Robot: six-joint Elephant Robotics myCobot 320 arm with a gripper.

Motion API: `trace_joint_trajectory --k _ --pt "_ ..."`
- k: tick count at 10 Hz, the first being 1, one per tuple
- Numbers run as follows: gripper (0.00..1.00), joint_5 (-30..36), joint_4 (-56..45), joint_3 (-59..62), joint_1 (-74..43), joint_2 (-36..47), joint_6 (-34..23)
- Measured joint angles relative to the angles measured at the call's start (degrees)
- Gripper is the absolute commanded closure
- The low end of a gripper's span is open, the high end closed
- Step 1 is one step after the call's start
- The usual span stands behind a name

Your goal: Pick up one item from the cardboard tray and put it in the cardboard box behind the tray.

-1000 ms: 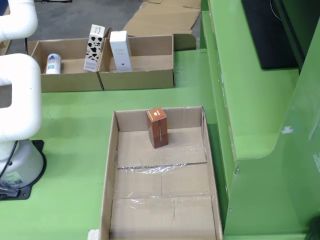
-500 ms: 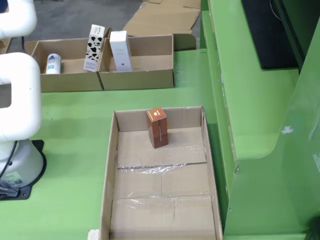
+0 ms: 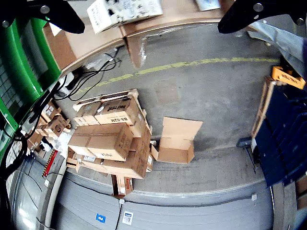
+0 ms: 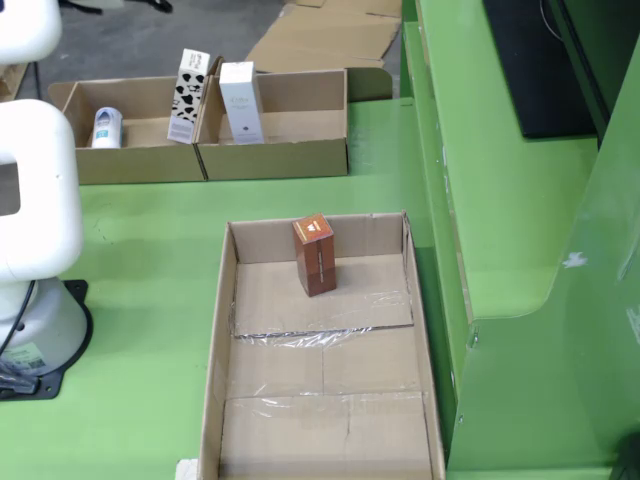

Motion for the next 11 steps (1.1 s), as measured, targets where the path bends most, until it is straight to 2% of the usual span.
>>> trace_joint_trajectory --k 1,3,4,6,9,11 --pt "0.0 0.09 -2.19 0.09 0.79 2.64 1.85" --pt "0.0 -0.97 -5.71 0.09 0.79 1.93 1.76" --pt "0.0 -10.2 3.96 0.09 0.96 -6.51 -7.47" --pt "0.0 -10.46 8.7 0.09 0.0 -6.51 -9.05" --pt "0.0 -10.64 16.0 0.09 -7.39 -5.45 -16.42" --pt "0.0 -10.55 16.09 0.0 -13.19 -4.48 -19.76"
